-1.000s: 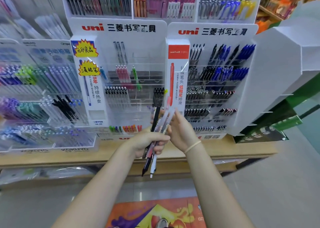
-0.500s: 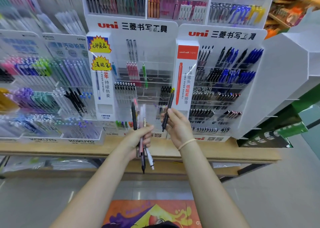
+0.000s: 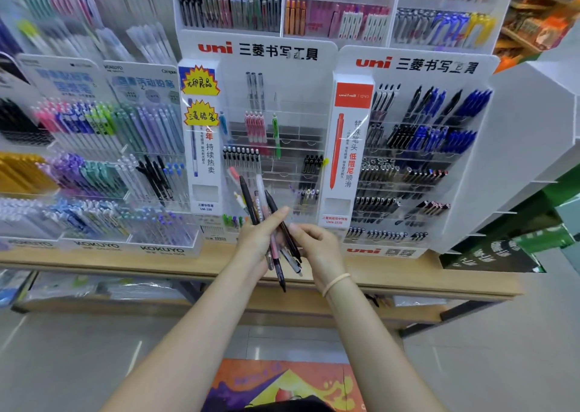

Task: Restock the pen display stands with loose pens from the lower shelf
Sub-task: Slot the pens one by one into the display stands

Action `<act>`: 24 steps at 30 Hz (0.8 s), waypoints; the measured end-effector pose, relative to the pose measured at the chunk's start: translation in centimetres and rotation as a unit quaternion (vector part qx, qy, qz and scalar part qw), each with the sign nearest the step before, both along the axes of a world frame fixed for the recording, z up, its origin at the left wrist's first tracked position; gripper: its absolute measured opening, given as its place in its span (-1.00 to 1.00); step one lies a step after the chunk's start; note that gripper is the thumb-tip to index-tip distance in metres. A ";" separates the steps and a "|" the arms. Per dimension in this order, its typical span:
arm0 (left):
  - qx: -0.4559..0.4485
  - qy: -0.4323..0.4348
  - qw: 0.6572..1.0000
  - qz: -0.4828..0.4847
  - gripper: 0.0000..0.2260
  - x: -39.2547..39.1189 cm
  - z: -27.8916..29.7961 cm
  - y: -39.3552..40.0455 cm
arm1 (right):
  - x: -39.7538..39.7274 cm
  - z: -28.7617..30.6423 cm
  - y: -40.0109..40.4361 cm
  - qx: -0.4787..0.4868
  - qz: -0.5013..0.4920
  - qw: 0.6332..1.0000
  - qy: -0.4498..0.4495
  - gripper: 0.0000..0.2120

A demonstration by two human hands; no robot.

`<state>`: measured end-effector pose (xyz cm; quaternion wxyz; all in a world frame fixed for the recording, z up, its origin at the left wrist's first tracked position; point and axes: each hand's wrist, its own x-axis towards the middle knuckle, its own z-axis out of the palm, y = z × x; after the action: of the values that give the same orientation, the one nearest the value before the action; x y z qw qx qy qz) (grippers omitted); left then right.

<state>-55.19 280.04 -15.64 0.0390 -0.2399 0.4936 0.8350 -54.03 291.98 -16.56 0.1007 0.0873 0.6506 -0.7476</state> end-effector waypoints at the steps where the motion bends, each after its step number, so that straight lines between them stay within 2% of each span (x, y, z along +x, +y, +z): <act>1: 0.012 0.000 1.000 0.014 -0.76 -0.1 0.0 0.1 | 0.2 -0.3 0.0 0.014 -0.011 1.000 -0.005 -0.83; 4: 0.057 -0.004 0.997 0.048 -0.79 -0.4 0.4 0.3 | 0.8 -1.5 -0.7 0.010 -0.045 0.998 -0.046 -0.72; 7: 0.083 -0.001 0.996 0.041 -0.83 -0.5 0.8 1.0 | 1.2 -1.8 -1.7 -0.115 -0.094 0.984 -0.103 -0.65; 10: 0.094 0.001 0.995 0.023 -0.87 -0.3 0.6 1.8 | 0.9 -1.5 -1.7 -0.187 -0.162 0.961 -0.125 -0.69; 12: 0.085 0.002 0.996 0.012 -0.88 -0.3 0.3 2.2 | 0.8 -1.5 -1.7 -0.185 -0.184 0.958 -0.122 -0.72; 18: 0.078 0.013 0.997 -0.024 -0.86 0.4 0.0 4.1 | 0.9 -0.6 -1.6 -0.270 -0.186 0.938 -0.117 -0.76; 21: 0.071 0.012 0.996 -0.045 -0.85 0.6 0.2 3.8 | 1.0 -0.5 -1.2 -0.229 -0.150 0.955 -0.116 -0.70; 24: 0.030 0.021 0.990 -0.136 -0.80 0.3 0.6 1.5 | 0.7 -0.4 0.4 -0.103 -0.071 0.988 -0.095 -0.63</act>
<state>-54.85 281.52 -15.02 0.1486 -0.1514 0.4969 0.8415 -53.38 292.38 -16.96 0.1176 0.1930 0.5498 -0.8042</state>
